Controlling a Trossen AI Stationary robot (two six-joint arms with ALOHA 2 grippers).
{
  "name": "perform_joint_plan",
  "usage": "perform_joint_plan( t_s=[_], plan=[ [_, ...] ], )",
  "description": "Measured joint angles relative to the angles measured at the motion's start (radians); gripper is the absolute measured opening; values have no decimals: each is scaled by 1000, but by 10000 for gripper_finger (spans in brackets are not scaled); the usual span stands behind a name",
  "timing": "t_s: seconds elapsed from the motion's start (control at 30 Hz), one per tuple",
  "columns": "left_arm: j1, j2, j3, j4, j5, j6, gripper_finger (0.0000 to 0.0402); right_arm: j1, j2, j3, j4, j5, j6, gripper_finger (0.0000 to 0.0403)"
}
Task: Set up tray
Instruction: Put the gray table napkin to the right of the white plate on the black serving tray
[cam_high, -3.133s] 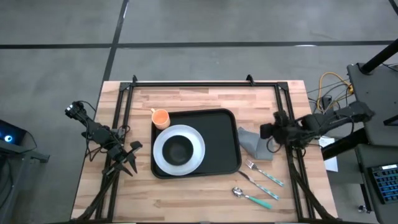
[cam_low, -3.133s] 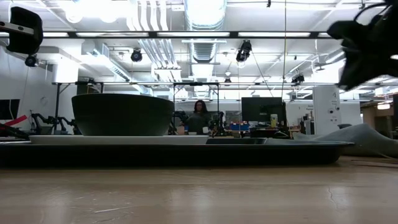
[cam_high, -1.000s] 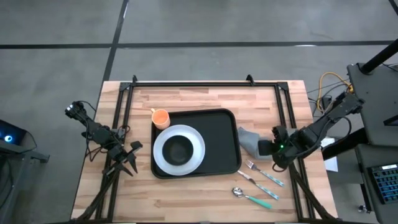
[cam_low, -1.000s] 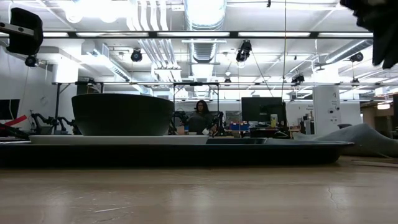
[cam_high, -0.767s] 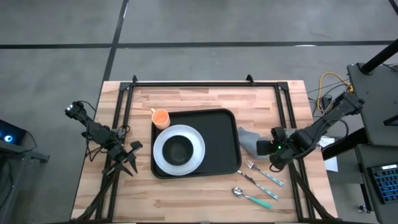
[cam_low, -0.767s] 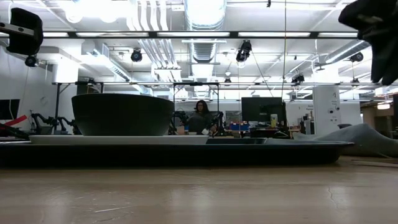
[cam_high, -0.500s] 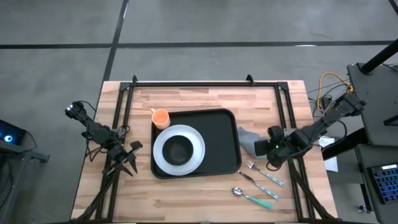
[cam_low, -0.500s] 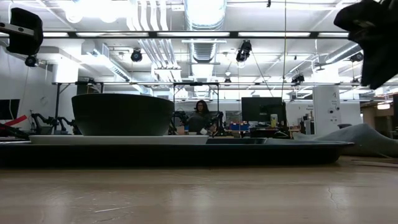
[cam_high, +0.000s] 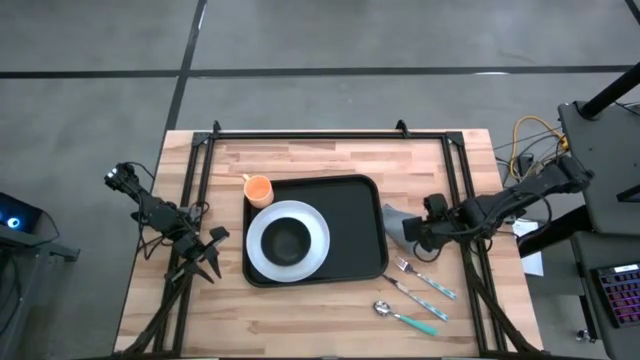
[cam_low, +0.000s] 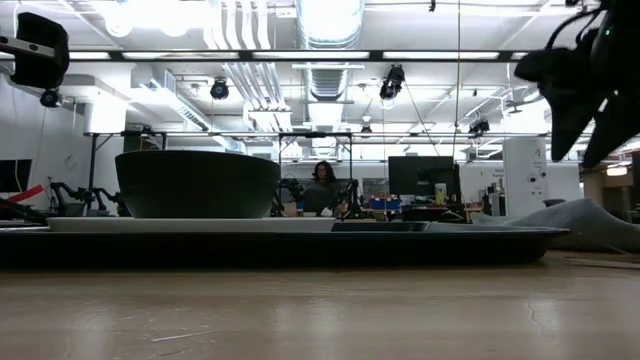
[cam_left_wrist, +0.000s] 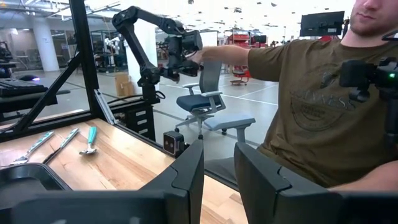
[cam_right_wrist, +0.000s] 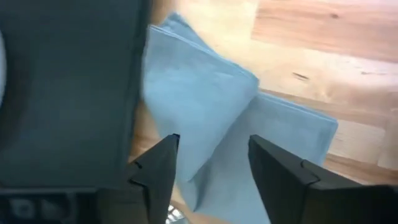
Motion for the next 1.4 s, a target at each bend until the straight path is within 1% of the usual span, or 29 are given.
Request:
perform_joint_plan(
  t_s=[0.1, 0.23, 0.57, 0.67, 0.73, 0.83, 0.9, 0.97, 1.13, 1.27, 1.33, 1.4],
  plan=[
    [0, 0, 0, 0, 0, 0, 71, -14, 0, -45, 63, -16, -12, 205],
    [0, 0, 0, 0, 0, 0, 71, -15, -1, -111, 173, -20, -25, 211],
    [0, 0, 0, 0, 0, 0, 71, -15, -1, -232, 349, -20, -24, 197],
    [0, 0, 0, 0, 0, 0, 71, -27, -1, -260, 420, -20, -47, 190],
    [0, 0, 0, 0, 0, 0, 71, -42, -1, -268, 435, -20, -62, 183],
    [0, 0, 0, 0, 0, 0, 71, -65, -1, -273, 434, -13, -95, 165],
    [0, 0, 0, 0, 0, 0, 71, -83, -1, -273, 434, -12, -129, 143],
    [0, 0, 0, 0, 0, 0, 71, -99, -1, -273, 434, -12, -163, 113],
    [0, 0, 0, 0, 0, 0, 71, -136, -1, -272, 434, -12, -268, 23],
    [0, 0, 0, 0, 0, 0, 71, -175, -1, -258, 425, -3, -327, 10],
    [0, 0, 0, 0, 0, 0, 71, -197, -2, -251, 423, 26, -356, 9],
    [0, 0, 0, 0, 0, 0, 71, -226, -2, -241, 422, 77, -391, 9]
  ],
)
